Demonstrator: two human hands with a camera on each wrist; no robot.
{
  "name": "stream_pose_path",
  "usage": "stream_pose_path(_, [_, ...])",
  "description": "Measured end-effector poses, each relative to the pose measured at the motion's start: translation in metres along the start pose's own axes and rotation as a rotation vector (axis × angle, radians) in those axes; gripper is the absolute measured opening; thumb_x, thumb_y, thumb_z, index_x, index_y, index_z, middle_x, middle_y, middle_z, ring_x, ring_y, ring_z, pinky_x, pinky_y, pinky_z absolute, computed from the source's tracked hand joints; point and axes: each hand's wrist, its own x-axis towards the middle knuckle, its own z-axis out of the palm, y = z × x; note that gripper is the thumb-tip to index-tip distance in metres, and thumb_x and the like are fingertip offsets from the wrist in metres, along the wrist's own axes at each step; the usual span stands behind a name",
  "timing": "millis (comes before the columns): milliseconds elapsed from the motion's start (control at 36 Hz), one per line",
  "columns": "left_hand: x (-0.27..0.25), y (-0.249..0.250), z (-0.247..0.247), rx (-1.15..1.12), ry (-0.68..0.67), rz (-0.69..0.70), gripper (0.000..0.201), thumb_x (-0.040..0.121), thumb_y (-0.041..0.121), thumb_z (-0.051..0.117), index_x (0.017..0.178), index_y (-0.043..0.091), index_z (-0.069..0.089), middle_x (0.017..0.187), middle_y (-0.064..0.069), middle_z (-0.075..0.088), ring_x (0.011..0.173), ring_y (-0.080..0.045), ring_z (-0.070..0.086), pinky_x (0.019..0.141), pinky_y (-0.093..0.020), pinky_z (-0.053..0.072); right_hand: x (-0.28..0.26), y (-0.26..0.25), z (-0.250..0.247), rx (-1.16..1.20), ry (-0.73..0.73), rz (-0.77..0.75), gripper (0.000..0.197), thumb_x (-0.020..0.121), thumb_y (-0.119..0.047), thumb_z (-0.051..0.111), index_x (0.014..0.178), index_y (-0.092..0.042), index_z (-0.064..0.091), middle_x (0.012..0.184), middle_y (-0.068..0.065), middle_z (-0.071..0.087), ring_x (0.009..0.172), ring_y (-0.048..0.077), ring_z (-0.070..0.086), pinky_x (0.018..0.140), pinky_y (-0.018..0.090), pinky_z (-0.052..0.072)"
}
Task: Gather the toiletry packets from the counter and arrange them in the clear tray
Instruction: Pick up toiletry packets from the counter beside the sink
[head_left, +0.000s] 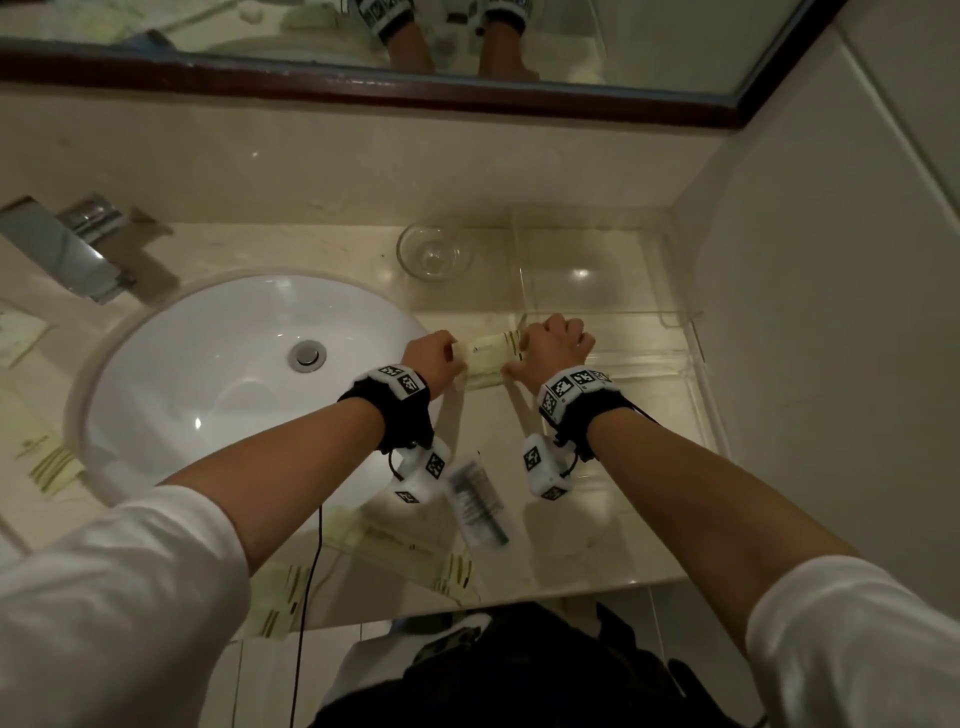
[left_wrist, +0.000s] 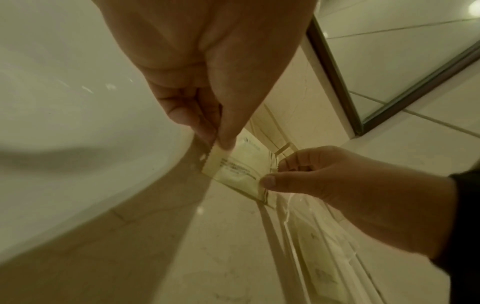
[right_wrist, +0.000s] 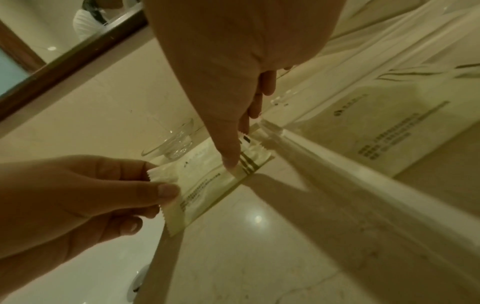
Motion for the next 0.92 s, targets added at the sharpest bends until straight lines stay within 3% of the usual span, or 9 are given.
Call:
stream_pose_path(139, [-0.004, 0.001, -0.013, -0.033, 0.049, 0.007, 0.026, 0.091, 0.023, 0.057, 0.108, 0.004, 0.062, 0.108, -0.016, 0.066, 0.102, -0.032, 0.059, 0.081, -0.031, 0.041, -0.003, 0.004, -0.004, 0.147, 0.1, -0.011, 0.022, 0.083, -0.042, 0.064, 0.098, -0.025, 0.064, 0.123, 0.001, 0.051, 0.12, 0.027, 0.035, 0.099, 0.04, 0.026])
stream_pose_path(278, [-0.008, 0.004, -0.024, -0.123, 0.071, 0.013, 0.016, 0.089, 0.025, 0.06, 0.085, 0.009, 0.057, 0.086, -0.011, 0.061, 0.091, -0.034, 0.062, 0.08, -0.036, 0.046, -0.006, 0.005, -0.015, 0.342, 0.137, -0.04, 0.018, 0.087, -0.035, 0.061, 0.099, -0.021, 0.065, 0.118, -0.001, 0.057, 0.118, 0.025, 0.039, 0.095, 0.036, 0.028])
stream_pose_path(361, [-0.01, 0.006, -0.028, -0.224, 0.075, -0.004, 0.021, 0.087, 0.025, 0.062, 0.087, 0.004, 0.062, 0.084, -0.013, 0.062, 0.087, -0.034, 0.062, 0.085, -0.047, 0.051, -0.01, 0.009, -0.021, 0.625, 0.129, -0.108, 0.012, 0.089, -0.024, 0.063, 0.094, -0.014, 0.061, 0.095, 0.002, 0.063, 0.093, 0.018, 0.054, 0.084, 0.03, 0.044])
stream_pose_path(444, [-0.012, 0.01, -0.032, -0.321, 0.071, -0.015, 0.016, 0.086, 0.022, 0.063, 0.079, 0.008, 0.06, 0.076, -0.009, 0.059, 0.078, -0.026, 0.057, 0.08, -0.041, 0.051, -0.018, 0.012, -0.029, 0.819, 0.092, -0.137, 0.008, 0.09, -0.016, 0.063, 0.09, -0.014, 0.055, 0.083, -0.002, 0.061, 0.068, 0.007, 0.056, 0.061, 0.012, 0.044])
stream_pose_path(528, [-0.017, 0.016, -0.033, -0.45, 0.065, -0.022, 0.024, 0.087, 0.015, 0.063, 0.066, 0.015, 0.052, 0.067, -0.002, 0.052, 0.067, -0.018, 0.049, 0.065, -0.029, 0.046, -0.024, 0.019, -0.034, 0.965, 0.072, -0.122, 0.01, 0.09, -0.014, 0.063, 0.09, -0.013, 0.053, 0.084, 0.005, 0.066, 0.056, 0.015, 0.062, 0.049, 0.02, 0.05])
stream_pose_path(639, [-0.025, 0.025, -0.033, -0.579, 0.028, -0.011, 0.018, 0.088, 0.011, 0.062, 0.072, 0.013, 0.054, 0.07, -0.002, 0.05, 0.065, -0.012, 0.047, 0.062, -0.021, 0.042, -0.031, 0.028, -0.038, 1.113, 0.049, -0.083, 0.01, 0.089, -0.013, 0.063, 0.092, -0.01, 0.054, 0.085, 0.007, 0.066, 0.049, 0.022, 0.062, 0.043, 0.025, 0.048])
stream_pose_path(778, [-0.025, 0.037, -0.03, -0.674, -0.019, -0.011, 0.01, 0.088, 0.012, 0.063, 0.08, 0.013, 0.059, 0.071, -0.002, 0.051, 0.066, -0.011, 0.048, 0.065, -0.02, 0.043, -0.031, 0.043, -0.039, 1.215, 0.015, -0.008, 0.01, 0.086, -0.011, 0.068, 0.089, -0.012, 0.058, 0.079, 0.008, 0.066, 0.053, 0.016, 0.061, 0.05, 0.026, 0.05])
stream_pose_path(917, [-0.025, 0.055, -0.028, -0.692, -0.056, -0.009, 0.014, 0.089, 0.008, 0.061, 0.076, 0.013, 0.059, 0.067, -0.003, 0.049, 0.06, -0.011, 0.046, 0.061, -0.019, 0.043, -0.034, 0.06, -0.043, 1.29, -0.013, 0.044, 0.009, 0.085, -0.011, 0.069, 0.091, -0.01, 0.062, 0.076, 0.005, 0.063, 0.057, 0.014, 0.056, 0.054, 0.025, 0.049])
